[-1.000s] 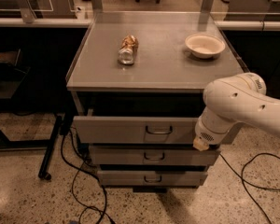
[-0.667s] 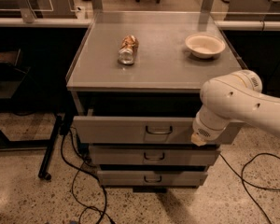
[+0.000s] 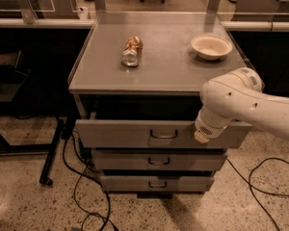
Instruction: Close top drawer
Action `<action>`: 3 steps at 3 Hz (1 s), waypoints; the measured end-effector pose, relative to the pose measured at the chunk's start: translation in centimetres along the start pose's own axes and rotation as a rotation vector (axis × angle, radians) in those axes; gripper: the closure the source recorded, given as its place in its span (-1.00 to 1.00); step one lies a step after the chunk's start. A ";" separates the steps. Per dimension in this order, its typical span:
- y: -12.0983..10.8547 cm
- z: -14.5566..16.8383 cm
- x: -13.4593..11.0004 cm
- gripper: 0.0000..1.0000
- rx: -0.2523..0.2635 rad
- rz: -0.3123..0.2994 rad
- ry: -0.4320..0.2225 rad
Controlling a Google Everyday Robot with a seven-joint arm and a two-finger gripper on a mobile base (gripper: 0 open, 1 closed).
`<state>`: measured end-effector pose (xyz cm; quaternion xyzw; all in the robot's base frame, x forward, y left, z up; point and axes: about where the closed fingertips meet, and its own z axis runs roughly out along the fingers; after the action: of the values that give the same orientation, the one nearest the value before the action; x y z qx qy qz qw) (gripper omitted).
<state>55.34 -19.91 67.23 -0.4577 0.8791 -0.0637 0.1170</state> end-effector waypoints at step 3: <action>-1.5 0.5 -1.5 0.61 0.037 -0.022 -0.008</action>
Offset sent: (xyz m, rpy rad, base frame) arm 0.0326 0.0054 0.0032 -0.0225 -0.0613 0.0303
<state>57.50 -19.49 67.27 -0.4655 0.8721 -0.0791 0.1283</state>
